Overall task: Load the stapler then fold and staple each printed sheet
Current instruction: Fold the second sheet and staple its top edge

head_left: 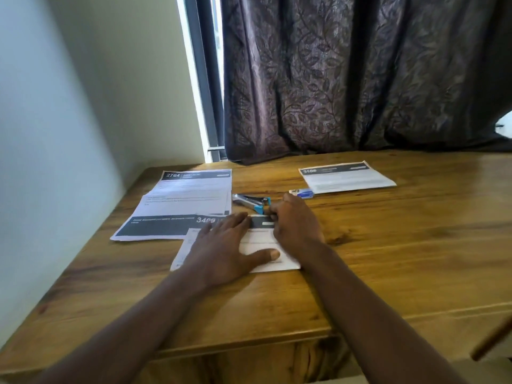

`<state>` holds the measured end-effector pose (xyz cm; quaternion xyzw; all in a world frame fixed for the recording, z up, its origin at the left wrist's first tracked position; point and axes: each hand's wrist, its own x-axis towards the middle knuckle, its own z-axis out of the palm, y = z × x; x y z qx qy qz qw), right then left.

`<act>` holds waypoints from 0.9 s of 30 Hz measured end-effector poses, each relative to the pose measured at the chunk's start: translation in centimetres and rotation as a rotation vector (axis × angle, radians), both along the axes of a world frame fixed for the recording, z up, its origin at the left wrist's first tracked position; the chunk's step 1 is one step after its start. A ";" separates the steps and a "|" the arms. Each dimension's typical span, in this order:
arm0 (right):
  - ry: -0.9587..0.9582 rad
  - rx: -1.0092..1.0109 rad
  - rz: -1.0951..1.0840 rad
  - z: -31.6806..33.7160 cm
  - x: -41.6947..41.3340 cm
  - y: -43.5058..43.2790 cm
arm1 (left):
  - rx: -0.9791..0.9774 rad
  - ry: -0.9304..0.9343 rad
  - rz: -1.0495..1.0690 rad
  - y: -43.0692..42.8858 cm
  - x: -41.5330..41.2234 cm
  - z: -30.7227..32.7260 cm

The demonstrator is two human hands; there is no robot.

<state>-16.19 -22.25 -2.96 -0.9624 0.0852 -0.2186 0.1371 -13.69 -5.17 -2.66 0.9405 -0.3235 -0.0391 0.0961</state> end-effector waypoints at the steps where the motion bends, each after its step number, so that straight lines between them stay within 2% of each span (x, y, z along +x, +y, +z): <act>1: -0.001 -0.003 -0.004 0.0 0.0 0.0 | 0.029 0.015 0.006 0.1 -0.1 0.0; 10: 0.041 0.006 -0.055 0.2 -0.1 0.3 | 0.113 0.023 0.041 0.2 -0.9 -0.2; 13: 0.127 -0.070 -0.129 0.6 -0.2 1.5 | 0.128 0.027 0.045 0.3 -0.9 -0.1; 17: 0.154 0.003 -0.247 0.7 -0.8 3.5 | 0.130 0.014 0.052 0.3 -1.1 0.0; 21: 0.120 0.030 -0.242 0.1 -1.2 3.1 | 0.106 0.013 0.036 0.6 -1.1 -0.1; 27: 0.154 -0.074 -0.202 0.0 -1.3 3.1 | 0.101 -0.002 0.042 1.1 -1.2 -0.4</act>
